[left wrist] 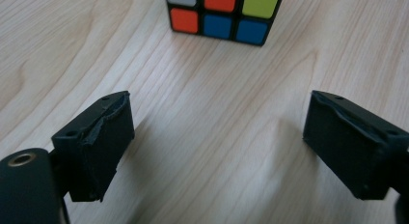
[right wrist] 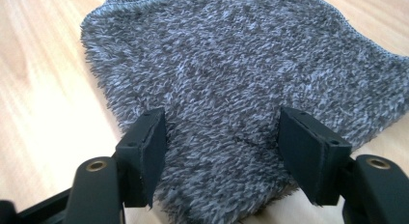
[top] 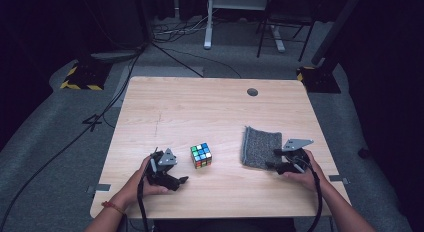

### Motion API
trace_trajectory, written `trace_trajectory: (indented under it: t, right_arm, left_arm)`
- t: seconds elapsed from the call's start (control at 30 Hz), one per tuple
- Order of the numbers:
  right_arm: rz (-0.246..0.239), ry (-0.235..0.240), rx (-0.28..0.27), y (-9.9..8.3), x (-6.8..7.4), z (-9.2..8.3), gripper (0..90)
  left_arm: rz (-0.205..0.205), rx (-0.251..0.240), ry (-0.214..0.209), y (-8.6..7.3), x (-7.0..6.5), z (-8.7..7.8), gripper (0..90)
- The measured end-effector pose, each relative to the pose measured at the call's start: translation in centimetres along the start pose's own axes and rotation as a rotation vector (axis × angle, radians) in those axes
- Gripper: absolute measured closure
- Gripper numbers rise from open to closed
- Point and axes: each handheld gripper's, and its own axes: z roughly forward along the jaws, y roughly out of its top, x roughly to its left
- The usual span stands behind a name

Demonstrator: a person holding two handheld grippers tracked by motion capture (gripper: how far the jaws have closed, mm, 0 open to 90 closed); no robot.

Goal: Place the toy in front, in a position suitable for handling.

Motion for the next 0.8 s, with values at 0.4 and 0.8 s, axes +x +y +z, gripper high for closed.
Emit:
trace_trajectory:
  t: [0.4, 0.8]
  right_arm:
    - [0.000, 0.012, -0.039, -1.7, 0.2, -1.1, 34.8]
    - [-0.007, 0.024, -0.052, -1.8, 0.0, -1.1, 34.4]
  left_arm:
    - [0.054, 0.023, -0.054, 3.0, 0.2, 2.8, 0.5]
    - [0.087, 0.002, -0.087, 5.0, 0.7, 4.6, 9.2]
